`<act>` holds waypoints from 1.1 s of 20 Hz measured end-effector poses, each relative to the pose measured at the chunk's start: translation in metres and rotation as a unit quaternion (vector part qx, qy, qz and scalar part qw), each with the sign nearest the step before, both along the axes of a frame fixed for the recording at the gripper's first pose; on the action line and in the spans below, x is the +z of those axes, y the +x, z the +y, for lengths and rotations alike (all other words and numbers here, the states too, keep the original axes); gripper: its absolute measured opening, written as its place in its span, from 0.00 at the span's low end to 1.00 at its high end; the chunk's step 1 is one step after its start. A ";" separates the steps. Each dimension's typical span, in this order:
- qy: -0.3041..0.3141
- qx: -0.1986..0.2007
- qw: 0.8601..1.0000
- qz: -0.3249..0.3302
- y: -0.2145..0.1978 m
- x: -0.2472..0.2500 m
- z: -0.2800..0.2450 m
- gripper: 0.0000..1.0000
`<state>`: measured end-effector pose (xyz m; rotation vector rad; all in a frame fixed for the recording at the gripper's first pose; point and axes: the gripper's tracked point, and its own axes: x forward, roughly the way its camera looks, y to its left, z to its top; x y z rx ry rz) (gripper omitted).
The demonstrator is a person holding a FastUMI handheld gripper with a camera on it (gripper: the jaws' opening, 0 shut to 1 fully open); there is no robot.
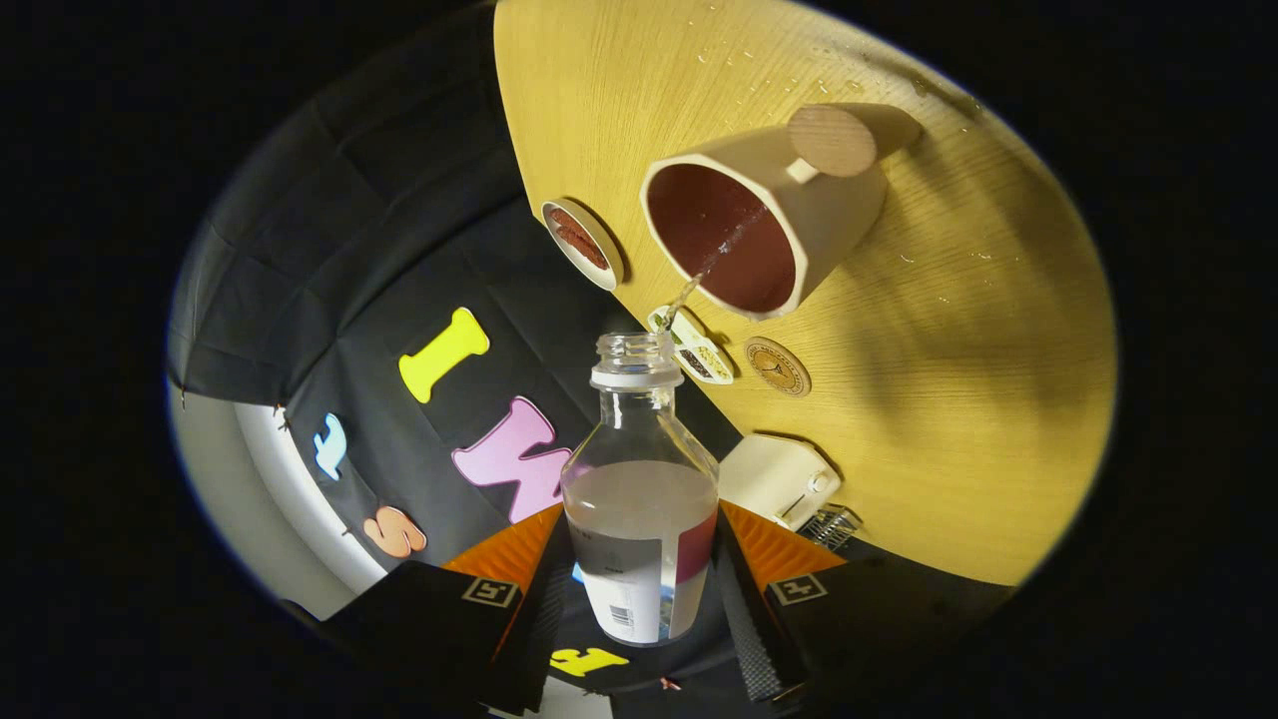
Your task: Take the bottle from table, then pour the juice into the cup, finally place the bottle on the coaster
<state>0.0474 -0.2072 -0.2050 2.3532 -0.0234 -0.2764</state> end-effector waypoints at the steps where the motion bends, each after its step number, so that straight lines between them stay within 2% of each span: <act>1: 0.010 -0.015 1.000 -0.004 -0.002 0.002 -0.005 0.76; 5: 0.038 -0.066 0.997 -0.014 -0.001 0.005 -0.023 0.75; 10: 0.047 -0.098 0.994 -0.026 -0.001 0.009 -0.035 0.76; 15: 0.056 -0.113 0.991 -0.037 0.001 0.017 -0.036 0.76; 22: 0.055 -0.108 0.992 -0.039 0.001 0.022 -0.029 0.76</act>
